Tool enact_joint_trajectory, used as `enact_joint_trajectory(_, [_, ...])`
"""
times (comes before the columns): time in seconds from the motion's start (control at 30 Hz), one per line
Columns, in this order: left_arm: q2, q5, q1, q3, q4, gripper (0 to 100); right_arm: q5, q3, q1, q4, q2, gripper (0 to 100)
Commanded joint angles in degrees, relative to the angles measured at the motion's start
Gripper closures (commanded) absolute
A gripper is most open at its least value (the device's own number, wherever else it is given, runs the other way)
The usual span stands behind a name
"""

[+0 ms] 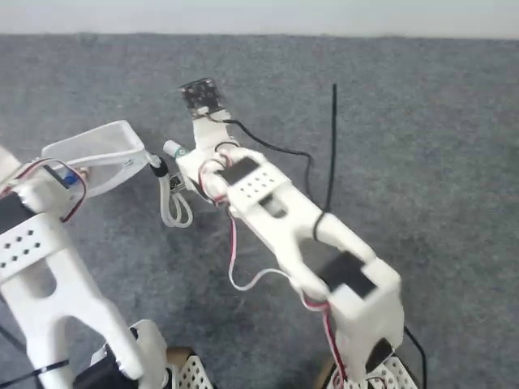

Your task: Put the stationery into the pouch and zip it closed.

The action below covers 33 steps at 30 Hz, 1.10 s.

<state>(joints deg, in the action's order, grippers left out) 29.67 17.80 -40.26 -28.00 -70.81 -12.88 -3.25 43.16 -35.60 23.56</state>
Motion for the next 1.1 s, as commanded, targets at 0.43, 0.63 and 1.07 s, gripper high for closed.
enact_joint_trajectory(0.43, [0.70, 0.62, 2.99, 3.12, -0.18, 99, 8.79, -29.19, -2.24, -11.65, 21.14, 87.1])
enact_joint_trajectory(0.63, [0.70, 0.53, 2.99, 3.12, -0.18, 99, 8.88, -34.29, -2.24, -12.09, 27.91, 87.6])
enact_joint_trajectory(1.07, [0.70, 0.53, 2.99, 3.03, -0.18, 99, 8.88, -39.65, -2.51, -22.55, 28.79, 98.0])
